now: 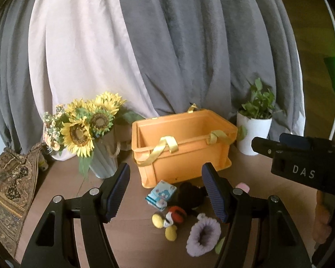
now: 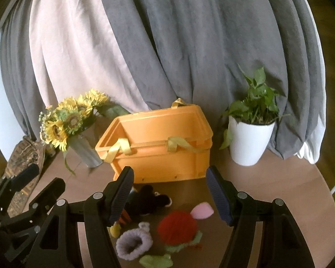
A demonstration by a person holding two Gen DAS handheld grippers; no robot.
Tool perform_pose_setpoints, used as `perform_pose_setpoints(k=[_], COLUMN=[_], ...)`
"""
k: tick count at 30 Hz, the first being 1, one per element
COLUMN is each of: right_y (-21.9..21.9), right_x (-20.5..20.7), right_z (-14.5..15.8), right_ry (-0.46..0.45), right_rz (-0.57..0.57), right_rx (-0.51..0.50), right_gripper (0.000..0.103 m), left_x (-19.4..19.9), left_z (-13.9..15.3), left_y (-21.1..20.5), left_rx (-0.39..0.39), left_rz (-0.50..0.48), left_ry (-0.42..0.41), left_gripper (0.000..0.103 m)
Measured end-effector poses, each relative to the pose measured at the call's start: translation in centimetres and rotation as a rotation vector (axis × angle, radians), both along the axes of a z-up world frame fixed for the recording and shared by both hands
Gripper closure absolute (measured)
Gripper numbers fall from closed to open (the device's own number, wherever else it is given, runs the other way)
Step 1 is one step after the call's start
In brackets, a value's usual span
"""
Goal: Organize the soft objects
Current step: 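Move both tools back toward the remaining soft toys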
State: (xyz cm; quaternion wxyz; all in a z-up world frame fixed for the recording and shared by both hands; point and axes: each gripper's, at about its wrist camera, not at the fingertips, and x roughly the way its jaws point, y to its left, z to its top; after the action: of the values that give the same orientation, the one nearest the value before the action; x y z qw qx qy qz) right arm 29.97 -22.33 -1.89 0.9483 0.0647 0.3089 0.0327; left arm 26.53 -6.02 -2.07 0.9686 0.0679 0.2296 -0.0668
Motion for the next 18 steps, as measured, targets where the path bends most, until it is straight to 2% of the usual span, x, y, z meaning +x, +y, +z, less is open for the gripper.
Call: perform_pose_setpoints(k=[12,15,18], right_y=[2.2,2.5,2.8], right_x=[-3.7,-4.2,-4.7], right_z=[-1.9,-2.6,-3.5], right_ry=[0.037,0.060,0.081], right_rz=[-0.035,-0.057,-0.075], right_rx=[-0.023,-0.013,-0.009], right_gripper=[0.035,0.030,0.030], left_x=[-2.0,-2.1,-2.2], left_z=[-2.6,-3.5,-4.5], left_y=[1.2,1.4,1.5], left_rx=[0.060,0.077,0.089], left_rz=[-0.127,-0.168,-0.203], left_ry=[0.038,0.059,0.084], left_gripper=[0.036,0.036,0.036])
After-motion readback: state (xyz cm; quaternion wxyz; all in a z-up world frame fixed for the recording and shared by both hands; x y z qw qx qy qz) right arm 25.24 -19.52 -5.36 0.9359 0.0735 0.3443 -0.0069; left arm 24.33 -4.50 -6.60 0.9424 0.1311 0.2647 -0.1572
